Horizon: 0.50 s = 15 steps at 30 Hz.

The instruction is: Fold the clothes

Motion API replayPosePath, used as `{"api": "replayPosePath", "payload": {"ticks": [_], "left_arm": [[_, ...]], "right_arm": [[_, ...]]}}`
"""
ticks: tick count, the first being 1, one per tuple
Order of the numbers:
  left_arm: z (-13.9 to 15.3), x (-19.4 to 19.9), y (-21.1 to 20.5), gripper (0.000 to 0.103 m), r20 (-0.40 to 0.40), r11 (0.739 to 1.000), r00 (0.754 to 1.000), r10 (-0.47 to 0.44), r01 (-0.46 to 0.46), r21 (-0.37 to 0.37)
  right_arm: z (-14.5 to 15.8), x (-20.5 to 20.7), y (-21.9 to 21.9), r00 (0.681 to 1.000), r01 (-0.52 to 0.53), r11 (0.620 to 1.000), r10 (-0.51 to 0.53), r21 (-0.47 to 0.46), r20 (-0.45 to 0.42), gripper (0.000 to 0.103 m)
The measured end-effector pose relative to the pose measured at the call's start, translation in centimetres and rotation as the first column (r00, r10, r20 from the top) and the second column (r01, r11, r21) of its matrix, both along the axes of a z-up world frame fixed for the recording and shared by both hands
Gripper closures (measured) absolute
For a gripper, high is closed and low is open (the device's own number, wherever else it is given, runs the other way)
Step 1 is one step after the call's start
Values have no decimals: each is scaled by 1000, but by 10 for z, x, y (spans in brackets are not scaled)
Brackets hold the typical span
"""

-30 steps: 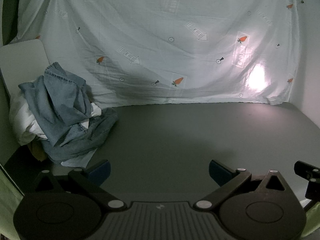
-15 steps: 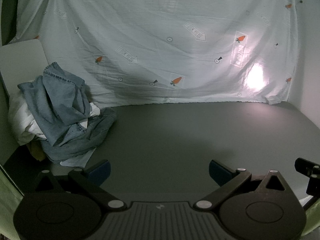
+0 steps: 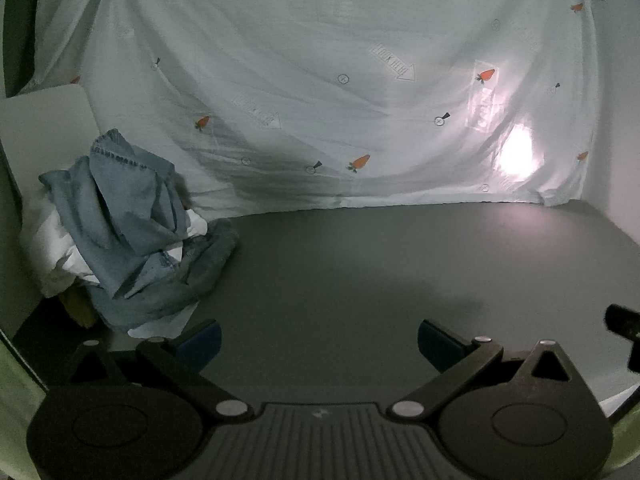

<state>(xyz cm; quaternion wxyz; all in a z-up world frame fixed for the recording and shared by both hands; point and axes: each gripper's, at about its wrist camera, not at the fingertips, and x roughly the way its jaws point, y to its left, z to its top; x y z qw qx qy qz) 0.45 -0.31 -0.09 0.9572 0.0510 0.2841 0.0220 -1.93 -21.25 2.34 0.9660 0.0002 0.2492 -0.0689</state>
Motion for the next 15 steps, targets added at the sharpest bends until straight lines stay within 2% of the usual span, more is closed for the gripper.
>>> {"api": "replayPosePath", "payload": {"ticks": [3, 5, 9, 12, 15], "left_arm": [[-2, 13, -1, 0, -10, 999, 1000, -4, 4, -42], [-4, 26, -8, 0, -12, 995, 1000, -19, 18, -99], [-9, 56, -33, 0, -11, 986, 999, -44, 41, -163], [-10, 75, -51, 0, -19, 979, 998, -59, 54, -198], [-2, 96, -59, 0, -56, 977, 997, -48, 35, -211]], "right_arm": [[1, 1, -10, 999, 37, 999, -37, -2, 25, 0], [2, 0, -23, 997, 61, 998, -61, 15, 39, 0], [-5, 10, -54, 993, 115, 992, -117, 47, 26, 0], [-12, 31, -80, 991, 131, 987, -133, 98, 14, 0], [-15, 72, -99, 993, 118, 976, -115, 185, -27, 0]]}}
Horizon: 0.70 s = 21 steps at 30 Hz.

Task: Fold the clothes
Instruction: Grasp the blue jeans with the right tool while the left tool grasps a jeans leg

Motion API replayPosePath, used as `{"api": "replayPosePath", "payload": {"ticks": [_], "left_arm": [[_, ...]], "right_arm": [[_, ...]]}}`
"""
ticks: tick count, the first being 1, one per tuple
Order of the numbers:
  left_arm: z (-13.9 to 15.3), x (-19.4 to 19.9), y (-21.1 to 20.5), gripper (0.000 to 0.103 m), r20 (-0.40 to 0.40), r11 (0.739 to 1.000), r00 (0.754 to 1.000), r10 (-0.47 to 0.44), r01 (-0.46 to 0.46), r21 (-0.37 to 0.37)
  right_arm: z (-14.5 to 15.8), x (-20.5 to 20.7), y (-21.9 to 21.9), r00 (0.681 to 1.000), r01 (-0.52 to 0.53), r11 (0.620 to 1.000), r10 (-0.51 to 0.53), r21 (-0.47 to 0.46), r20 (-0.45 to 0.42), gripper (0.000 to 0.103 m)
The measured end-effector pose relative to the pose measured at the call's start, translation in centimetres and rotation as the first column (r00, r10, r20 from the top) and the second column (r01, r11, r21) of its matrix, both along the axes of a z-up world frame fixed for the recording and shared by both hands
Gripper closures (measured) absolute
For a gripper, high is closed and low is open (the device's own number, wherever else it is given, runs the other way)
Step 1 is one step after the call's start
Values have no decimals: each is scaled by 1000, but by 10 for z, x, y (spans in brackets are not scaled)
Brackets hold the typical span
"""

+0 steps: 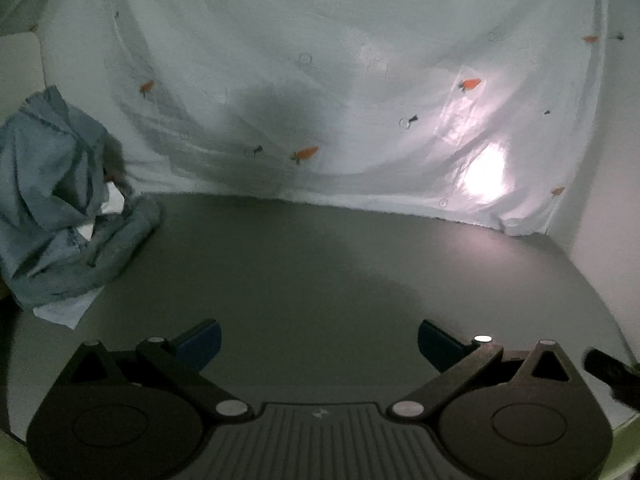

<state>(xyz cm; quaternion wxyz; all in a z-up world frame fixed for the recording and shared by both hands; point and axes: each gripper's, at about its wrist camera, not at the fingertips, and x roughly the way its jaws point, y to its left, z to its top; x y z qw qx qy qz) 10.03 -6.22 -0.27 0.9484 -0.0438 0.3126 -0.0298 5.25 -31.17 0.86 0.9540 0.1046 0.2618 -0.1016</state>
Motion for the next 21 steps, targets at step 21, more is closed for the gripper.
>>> {"api": "replayPosePath", "payload": {"ticks": [21], "left_arm": [[19, 114, 200, 0, -20, 863, 866, 500, -496, 100]], "right_arm": [[-50, 235, 121, 888, -417, 758, 458, 501, 46, 8]]}}
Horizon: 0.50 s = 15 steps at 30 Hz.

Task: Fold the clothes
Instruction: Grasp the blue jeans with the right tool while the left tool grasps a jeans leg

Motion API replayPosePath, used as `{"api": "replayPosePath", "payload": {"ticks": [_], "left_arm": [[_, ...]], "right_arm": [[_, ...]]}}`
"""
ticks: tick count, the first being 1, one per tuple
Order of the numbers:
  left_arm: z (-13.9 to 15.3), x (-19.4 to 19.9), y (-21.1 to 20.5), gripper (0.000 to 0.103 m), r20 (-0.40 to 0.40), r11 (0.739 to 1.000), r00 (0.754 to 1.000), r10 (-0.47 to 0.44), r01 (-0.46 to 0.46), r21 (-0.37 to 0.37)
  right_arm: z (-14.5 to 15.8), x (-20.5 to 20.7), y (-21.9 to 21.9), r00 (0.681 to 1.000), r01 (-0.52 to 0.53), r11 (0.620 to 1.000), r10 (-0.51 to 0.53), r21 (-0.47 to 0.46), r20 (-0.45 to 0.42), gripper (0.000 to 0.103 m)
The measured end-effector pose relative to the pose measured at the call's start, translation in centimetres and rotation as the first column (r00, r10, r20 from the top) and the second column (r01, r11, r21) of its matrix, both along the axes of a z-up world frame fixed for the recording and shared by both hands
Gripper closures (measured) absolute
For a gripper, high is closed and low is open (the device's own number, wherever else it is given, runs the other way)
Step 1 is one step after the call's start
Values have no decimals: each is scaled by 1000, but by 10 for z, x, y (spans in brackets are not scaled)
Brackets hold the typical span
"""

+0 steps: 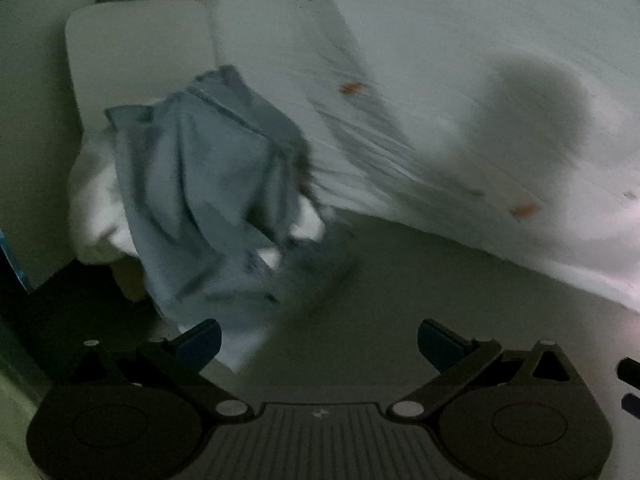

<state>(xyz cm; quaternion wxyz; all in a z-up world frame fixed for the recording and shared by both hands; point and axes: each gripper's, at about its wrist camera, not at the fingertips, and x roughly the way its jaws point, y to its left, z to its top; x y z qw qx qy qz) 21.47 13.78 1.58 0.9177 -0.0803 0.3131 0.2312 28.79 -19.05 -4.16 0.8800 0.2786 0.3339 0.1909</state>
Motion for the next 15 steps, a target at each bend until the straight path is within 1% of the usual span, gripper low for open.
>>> {"api": "replayPosePath", "payload": {"ticks": [2, 4, 5, 6, 7, 8, 10, 11, 12, 13, 15], "left_arm": [[6, 20, 35, 0, 23, 999, 999, 39, -40, 14], [11, 34, 65, 0, 50, 997, 996, 74, -76, 23], [14, 45, 87, 0, 62, 996, 994, 89, -90, 18], [13, 50, 101, 0, 58, 993, 992, 113, -114, 14], [14, 58, 118, 0, 70, 992, 990, 124, -124, 7], [14, 66, 135, 0, 79, 991, 988, 133, -134, -1], [14, 82, 170, 0, 94, 988, 984, 154, -153, -14], [12, 92, 187, 0, 98, 986, 981, 165, -163, -22], [11, 102, 204, 0, 101, 984, 979, 176, -173, -31], [9, 112, 219, 0, 102, 983, 978, 180, -176, -45], [7, 129, 245, 0, 112, 981, 976, 187, -179, -75]], "right_arm": [[1, 23, 30, 999, -37, 998, 37, 51, -3, 10], [1, 46, 60, 997, -75, 993, 75, 91, 2, 17], [1, 61, 79, 995, -95, 989, 96, 111, -2, 19], [0, 78, 98, 993, -115, 984, 117, 134, -9, 27], [-2, 94, 117, 990, -133, 978, 138, 160, -19, 32], [-4, 110, 136, 987, -150, 971, 158, 185, -28, 34], [-10, 141, 175, 979, -182, 955, 197, 233, -42, 49], [-13, 155, 192, 975, -197, 946, 216, 257, -49, 51], [-16, 167, 205, 971, -209, 937, 234, 280, -57, 56], [-20, 179, 219, 965, -221, 925, 253, 309, -69, 65], [-32, 208, 248, 948, -234, 887, 299, 399, -108, 72]]}}
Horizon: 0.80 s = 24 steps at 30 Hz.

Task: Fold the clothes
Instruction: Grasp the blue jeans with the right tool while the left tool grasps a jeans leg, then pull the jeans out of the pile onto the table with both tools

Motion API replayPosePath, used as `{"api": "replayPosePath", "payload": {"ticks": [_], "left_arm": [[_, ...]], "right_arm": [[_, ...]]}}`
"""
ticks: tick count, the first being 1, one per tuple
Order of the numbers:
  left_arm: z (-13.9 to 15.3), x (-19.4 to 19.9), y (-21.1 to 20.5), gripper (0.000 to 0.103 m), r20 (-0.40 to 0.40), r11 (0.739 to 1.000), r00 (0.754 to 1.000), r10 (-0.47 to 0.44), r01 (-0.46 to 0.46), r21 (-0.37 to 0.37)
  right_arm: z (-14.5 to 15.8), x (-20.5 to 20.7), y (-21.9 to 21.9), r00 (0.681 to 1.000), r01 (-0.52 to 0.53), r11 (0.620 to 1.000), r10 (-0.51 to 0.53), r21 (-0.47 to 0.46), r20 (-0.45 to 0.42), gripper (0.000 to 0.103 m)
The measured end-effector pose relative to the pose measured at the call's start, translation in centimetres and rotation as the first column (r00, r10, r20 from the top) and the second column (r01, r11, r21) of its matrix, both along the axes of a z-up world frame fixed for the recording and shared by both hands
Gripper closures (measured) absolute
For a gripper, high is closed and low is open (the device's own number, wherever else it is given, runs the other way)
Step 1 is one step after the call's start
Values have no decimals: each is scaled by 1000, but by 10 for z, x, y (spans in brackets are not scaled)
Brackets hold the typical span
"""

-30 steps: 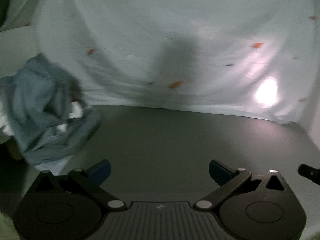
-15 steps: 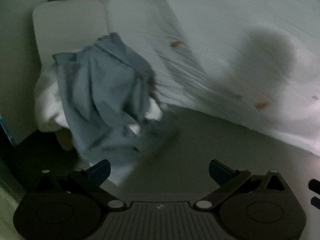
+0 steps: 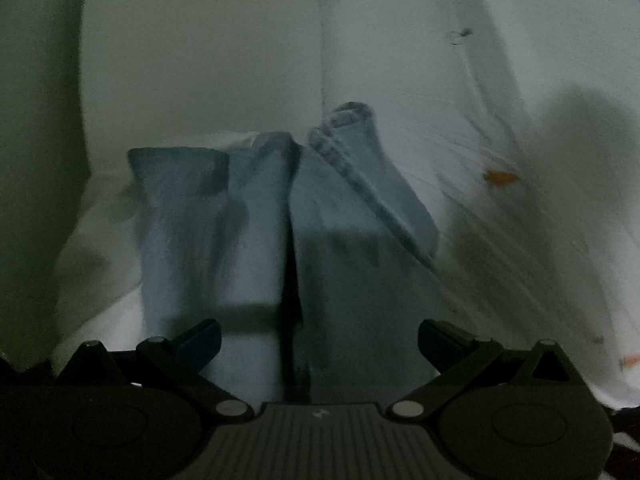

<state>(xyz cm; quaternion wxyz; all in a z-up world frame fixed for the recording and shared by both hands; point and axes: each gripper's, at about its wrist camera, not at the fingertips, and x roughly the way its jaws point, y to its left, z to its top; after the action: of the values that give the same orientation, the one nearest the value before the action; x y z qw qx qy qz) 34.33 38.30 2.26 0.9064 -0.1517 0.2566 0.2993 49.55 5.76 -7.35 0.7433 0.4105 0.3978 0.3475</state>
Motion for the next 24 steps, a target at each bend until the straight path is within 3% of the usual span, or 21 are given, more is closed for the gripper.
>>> {"api": "replayPosePath", "payload": {"ticks": [2, 5, 8, 11, 14, 16, 17, 21, 24], "left_arm": [[0, 13, 21, 1, 47, 999, 999, -12, 14, -36], [3, 20, 48, 1, 198, 991, 979, -54, 77, -111], [3, 34, 62, 1, 251, 990, 965, -80, 106, -93], [-1, 47, 70, 5, 252, 988, 963, -98, 124, -90], [-6, 52, 75, 6, 272, 987, 959, -76, 111, -114], [-10, 56, 74, 6, 273, 989, 960, -61, 95, -112], [-12, 58, 72, 6, 267, 990, 962, -65, 95, -101], [-13, 57, 70, 7, 226, 995, 971, -79, 91, -44], [-12, 55, 69, 10, 226, 996, 971, -77, 88, -36]], "right_arm": [[-16, 25, 24, 996, -28, 992, 38, 123, -84, 72], [-39, 64, 61, 986, -51, 964, 91, 260, -141, 72], [-50, 99, 98, 988, -69, 966, 101, 251, -117, 66], [-58, 128, 126, 988, -88, 972, 113, 218, -104, 48], [-62, 145, 149, 984, -132, 961, 156, 242, -83, 40], [-63, 151, 161, 980, -173, 960, 190, 222, -59, 24], [-64, 153, 168, 977, -193, 959, 207, 206, -50, 23], [-62, 151, 181, 964, -249, 946, 263, 206, -47, 30], [-37, 139, 173, 968, -251, 965, 250, 75, 18, 72]]}}
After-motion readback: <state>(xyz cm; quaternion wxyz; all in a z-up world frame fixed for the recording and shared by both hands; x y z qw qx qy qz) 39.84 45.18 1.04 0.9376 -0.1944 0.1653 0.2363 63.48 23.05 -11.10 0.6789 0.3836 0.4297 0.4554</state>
